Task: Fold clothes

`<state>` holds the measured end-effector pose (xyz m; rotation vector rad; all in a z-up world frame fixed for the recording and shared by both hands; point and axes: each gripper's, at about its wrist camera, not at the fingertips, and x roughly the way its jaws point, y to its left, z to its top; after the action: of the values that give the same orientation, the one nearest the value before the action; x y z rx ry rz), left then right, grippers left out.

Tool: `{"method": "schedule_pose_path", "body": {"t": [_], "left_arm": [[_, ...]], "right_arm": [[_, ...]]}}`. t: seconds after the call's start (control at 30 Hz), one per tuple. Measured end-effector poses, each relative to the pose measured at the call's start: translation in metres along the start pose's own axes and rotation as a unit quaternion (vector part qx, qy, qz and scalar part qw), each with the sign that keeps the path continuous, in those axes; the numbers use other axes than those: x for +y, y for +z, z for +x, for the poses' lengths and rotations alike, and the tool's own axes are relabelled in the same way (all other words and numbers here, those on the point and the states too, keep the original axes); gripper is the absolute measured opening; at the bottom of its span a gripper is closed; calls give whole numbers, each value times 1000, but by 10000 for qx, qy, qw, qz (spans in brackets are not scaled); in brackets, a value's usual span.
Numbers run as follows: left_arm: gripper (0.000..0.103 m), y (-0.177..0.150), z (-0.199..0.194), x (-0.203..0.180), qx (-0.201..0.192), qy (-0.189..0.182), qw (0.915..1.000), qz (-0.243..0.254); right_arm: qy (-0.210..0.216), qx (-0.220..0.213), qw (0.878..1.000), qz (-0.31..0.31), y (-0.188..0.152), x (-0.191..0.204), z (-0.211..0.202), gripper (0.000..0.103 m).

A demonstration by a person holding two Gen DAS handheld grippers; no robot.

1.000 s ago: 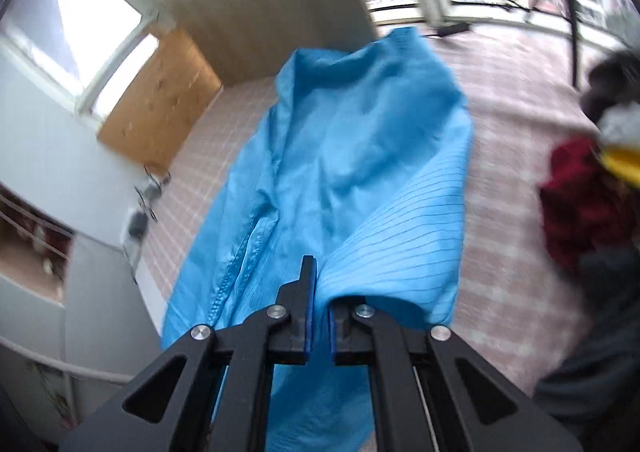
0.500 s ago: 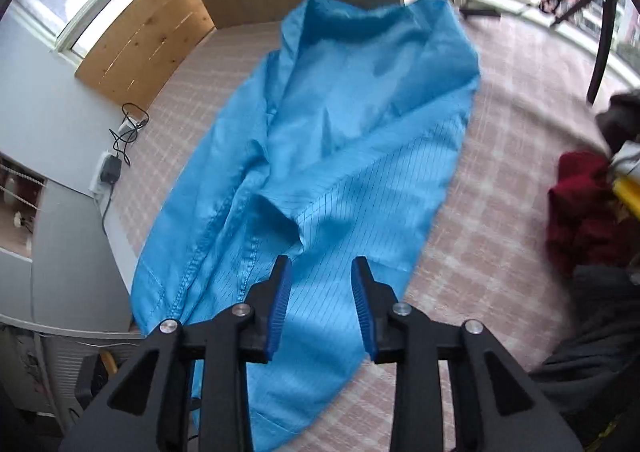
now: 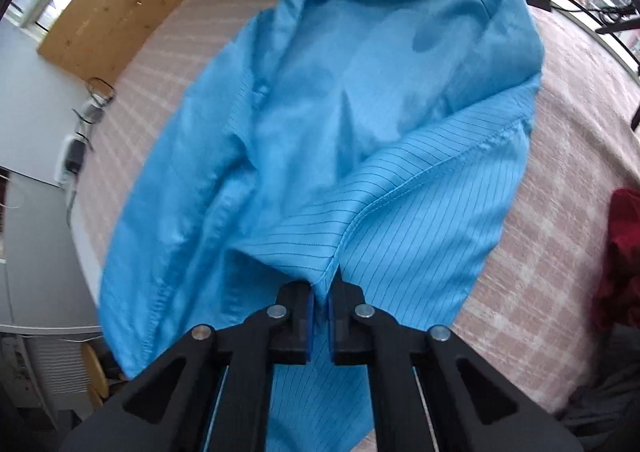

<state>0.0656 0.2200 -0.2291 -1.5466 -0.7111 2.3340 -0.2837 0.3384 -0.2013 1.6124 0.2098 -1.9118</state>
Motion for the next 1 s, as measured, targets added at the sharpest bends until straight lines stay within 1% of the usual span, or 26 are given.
{"method": "schedule_pose_path", "body": {"t": [0.1, 0.13, 0.17, 0.2, 0.23, 0.27, 0.3, 0.33, 0.37, 0.43, 0.47, 0.6, 0.73, 0.8, 0.9, 1.0], "left_arm": [[3, 6, -2, 16, -34, 163, 9997, -176], [5, 8, -2, 23, -5, 273, 9994, -229], [6, 10, -3, 29, 28, 443, 9986, -297], [8, 10, -5, 35, 42, 540, 9978, -385], [8, 10, -10, 40, 39, 522, 9975, -476], [8, 9, -16, 45, 21, 499, 9972, -548], [9, 7, -24, 47, -42, 475, 9973, -561], [14, 4, -34, 47, -121, 472, 9974, -529], [16, 0, -43, 46, -177, 457, 9976, -487], [26, -12, -54, 43, -153, 372, 9985, -362], [27, -19, -55, 41, -55, 328, 9990, -296], [27, -46, -47, 31, 420, 133, 9990, -85], [35, -67, -27, 13, 801, 56, 9965, 221], [35, -78, -13, 3, 960, 82, 9945, 419], [37, -91, 3, -7, 1170, 8, 9915, 566], [37, -99, 16, -17, 1319, -42, 9896, 572]], "right_arm": [[164, 87, 9998, 100, 16, 14, 15, 5], [217, 126, 9996, 140, 22, 19, 22, 6], [270, 166, 9993, 181, 28, 23, 28, 12], [221, 372, 9990, 114, 31, 32, 40, 17], [73, 570, 9983, 8, 32, 39, 51, 22], [-127, 661, 9977, -66, 31, 44, 57, 22], [-238, 666, 9975, -35, 30, 48, 57, 22], [-191, 612, 9979, -24, 27, 51, 51, 23], [-80, 539, 9985, -53, 24, 52, 42, 27], [69, 391, 9992, -56, 14, 53, 21, 33], [137, 312, 9994, -84, 8, 53, 9, 37], [460, 75, 9989, -87, -30, 45, -31, 37], [590, -247, 9979, -34, -86, 41, -66, 37], [564, -316, 9979, 0, -117, 39, -72, 37], [454, -402, 9981, -67, -158, 44, -69, 37], [-19, -428, 9989, -174, -174, 49, -52, 37]]}}
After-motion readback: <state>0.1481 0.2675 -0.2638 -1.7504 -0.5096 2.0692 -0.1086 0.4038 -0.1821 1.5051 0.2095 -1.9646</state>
